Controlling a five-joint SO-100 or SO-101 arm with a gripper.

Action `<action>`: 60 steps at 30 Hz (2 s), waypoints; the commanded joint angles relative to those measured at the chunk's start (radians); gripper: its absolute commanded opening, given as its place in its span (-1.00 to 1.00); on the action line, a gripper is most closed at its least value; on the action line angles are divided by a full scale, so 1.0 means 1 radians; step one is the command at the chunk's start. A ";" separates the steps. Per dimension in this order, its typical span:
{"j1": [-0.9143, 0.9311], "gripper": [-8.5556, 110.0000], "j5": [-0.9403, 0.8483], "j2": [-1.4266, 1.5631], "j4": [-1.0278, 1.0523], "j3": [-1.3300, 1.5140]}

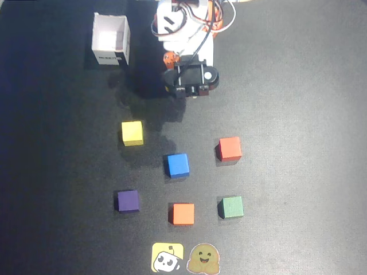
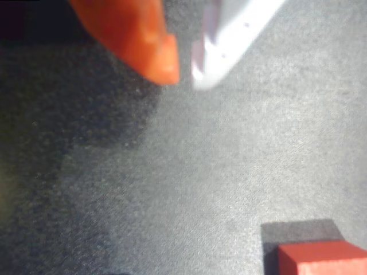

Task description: Put the orange cube on top of the purple cube.

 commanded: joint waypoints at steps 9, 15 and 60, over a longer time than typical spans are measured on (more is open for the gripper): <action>-0.003 -0.85 0.006 0.011 0.003 -0.006; -0.003 -0.85 0.006 0.011 0.003 -0.006; -0.035 -0.67 -0.020 -0.436 -0.138 -0.293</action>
